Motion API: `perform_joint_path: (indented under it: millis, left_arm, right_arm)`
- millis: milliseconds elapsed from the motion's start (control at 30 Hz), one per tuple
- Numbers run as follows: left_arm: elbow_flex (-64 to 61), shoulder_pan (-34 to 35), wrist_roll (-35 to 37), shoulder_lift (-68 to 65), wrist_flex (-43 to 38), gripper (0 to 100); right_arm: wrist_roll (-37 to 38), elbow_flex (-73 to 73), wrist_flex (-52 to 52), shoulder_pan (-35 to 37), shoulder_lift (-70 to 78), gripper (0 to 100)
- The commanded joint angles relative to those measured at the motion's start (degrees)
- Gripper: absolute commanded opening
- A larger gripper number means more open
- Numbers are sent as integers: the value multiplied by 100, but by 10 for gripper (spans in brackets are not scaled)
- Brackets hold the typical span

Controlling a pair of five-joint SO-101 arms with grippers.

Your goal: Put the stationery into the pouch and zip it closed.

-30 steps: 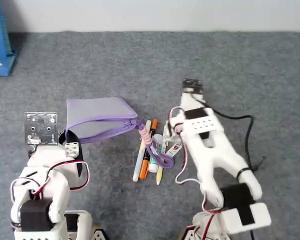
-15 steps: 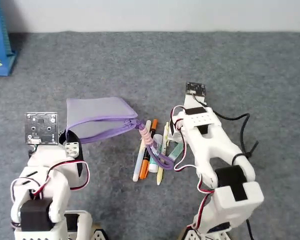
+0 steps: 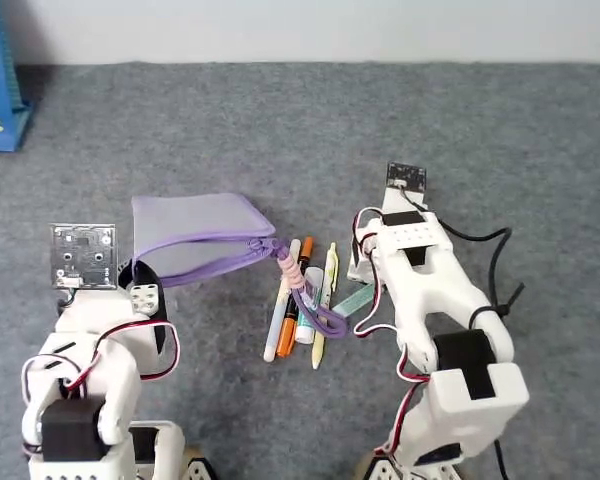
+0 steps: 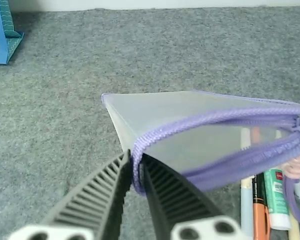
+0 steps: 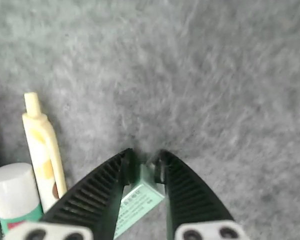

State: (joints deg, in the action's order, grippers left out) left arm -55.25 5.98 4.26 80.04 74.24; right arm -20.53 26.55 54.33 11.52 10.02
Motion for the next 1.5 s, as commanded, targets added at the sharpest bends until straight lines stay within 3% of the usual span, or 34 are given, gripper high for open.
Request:
perform_joint_path:
  millis: [0, 267, 533, 733, 1033, 1467]
  left_arm:
    - [31, 35, 53, -79, 0, 13]
    - [31, 44, 53, -79, 9, 13]
    - [-31, 44, 53, -79, 0, 13]
    - [-31, 44, 53, -79, 0, 13]
    - [-31, 26, 53, -79, 0, 13]
    - [-31, 44, 53, -79, 9, 13]
  right_arm:
    - [-35, -211, 84, 136, -374, 35]
    - [-70, -343, 1262, 180, -1138, 42]
    - [-369, -308, 1657, 541, -1481, 87]
    - [-378, -70, 1516, 593, -1490, 247]
    - [-378, 202, 1516, 593, -1481, 248]
    - [-897, 985, 497, 796, -1481, 248]
